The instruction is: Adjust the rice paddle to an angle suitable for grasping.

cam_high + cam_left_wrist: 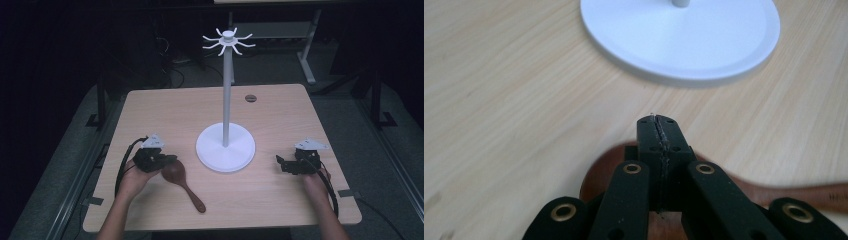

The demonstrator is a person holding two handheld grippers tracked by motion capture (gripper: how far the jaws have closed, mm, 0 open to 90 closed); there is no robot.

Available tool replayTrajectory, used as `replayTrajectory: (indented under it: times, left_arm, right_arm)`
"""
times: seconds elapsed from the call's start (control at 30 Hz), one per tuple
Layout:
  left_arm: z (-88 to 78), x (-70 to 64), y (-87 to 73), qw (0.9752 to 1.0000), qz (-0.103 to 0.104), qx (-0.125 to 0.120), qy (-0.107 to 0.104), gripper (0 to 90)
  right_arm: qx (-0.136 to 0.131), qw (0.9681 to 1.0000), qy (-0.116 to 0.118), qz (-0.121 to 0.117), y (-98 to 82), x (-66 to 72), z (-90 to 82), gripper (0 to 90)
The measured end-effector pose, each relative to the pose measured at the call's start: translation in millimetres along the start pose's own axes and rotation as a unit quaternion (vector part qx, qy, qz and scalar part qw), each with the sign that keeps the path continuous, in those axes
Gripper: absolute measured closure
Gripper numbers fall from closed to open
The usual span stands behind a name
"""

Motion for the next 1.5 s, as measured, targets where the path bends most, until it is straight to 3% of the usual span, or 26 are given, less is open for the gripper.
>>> replayTrajectory:
  times: [0.23,0.33,0.5,0.67,1.0,1.5]
  left_arm:
    - [25.3,-2.8,15.5,0.9999,0.013,0.009,-0.002,89.7]
    - [33.5,-2.8,10.6,0.9994,0.018,0.029,0.006,89.7]
    - [42.4,-1.0,4.2,0.9989,0.019,0.042,0.011,89.7]
    - [46.4,-0.2,1.5,0.9990,0.012,0.041,0.012,89.7]
    - [44.9,2.4,-4.6,0.9981,0.008,0.059,0.017,89.7]
    - [23.2,8.1,-22.0,0.9972,-0.003,0.072,0.022,89.7]
  right_arm:
    - [0.000,1.0000,0.001,0.002,0.1,0.1,0.2,13.4]
    - [0.000,1.0000,0.002,0.003,0.2,0.3,0.3,13.4]
    - [0.001,1.0000,0.003,0.003,0.2,0.4,0.4,13.4]
    - [-0.001,1.0000,0.004,0.004,0.2,0.0,0.5,13.4]
    - [-0.001,1.0000,0.005,0.004,0.2,-0.1,0.4,13.4]
    - [-0.001,1.0000,0.003,0.004,0.1,-0.1,0.1,13.4]
Point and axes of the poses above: each handheld gripper's, and its own axes: z roughly forward along the jaws, y roughly out of its top, x roughly to its left, the point moved 5 cm from there along z, roughly forward along the jaws, and after that the axes turned 7 degrees about -z, right-handed, at the moved point
